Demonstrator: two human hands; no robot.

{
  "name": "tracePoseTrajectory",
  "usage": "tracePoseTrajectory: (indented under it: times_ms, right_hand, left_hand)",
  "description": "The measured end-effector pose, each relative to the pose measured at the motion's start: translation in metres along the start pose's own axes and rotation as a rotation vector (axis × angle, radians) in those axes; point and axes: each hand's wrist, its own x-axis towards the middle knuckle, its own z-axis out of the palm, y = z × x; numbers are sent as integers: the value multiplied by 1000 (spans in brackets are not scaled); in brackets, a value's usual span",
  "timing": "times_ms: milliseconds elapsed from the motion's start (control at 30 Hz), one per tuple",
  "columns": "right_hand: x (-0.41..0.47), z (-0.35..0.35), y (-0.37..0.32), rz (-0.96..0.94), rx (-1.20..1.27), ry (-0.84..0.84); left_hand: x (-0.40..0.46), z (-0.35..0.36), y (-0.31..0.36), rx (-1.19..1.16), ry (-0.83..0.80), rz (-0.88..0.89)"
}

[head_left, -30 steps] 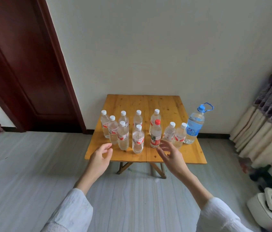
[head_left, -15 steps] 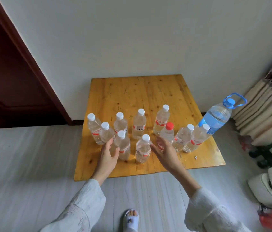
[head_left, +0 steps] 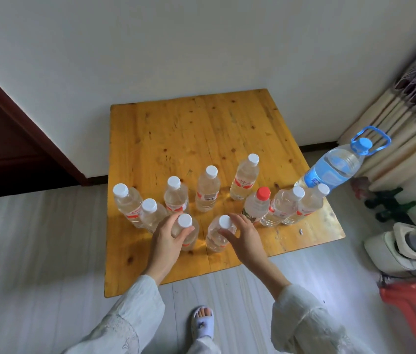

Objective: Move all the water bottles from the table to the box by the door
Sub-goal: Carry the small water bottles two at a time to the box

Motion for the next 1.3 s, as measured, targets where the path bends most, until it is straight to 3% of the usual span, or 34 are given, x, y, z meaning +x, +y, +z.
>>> tracePoseTrajectory:
  times_ms: [267,533,900,1300]
  right_hand:
    - [-51,-34,27,150,65,152]
    - [-188,-105,68,332,279,414]
    - [-483,-173,104,533,313,991]
    - [-781,-161,129,921,307,1656]
  left_hand:
    - [-15,26,13,54,-228,86]
    - [-86,97,79,42,-467,288]
    - [-304,221,164,24,-881,554]
    - [-589,352,231,-42,-1592,952]
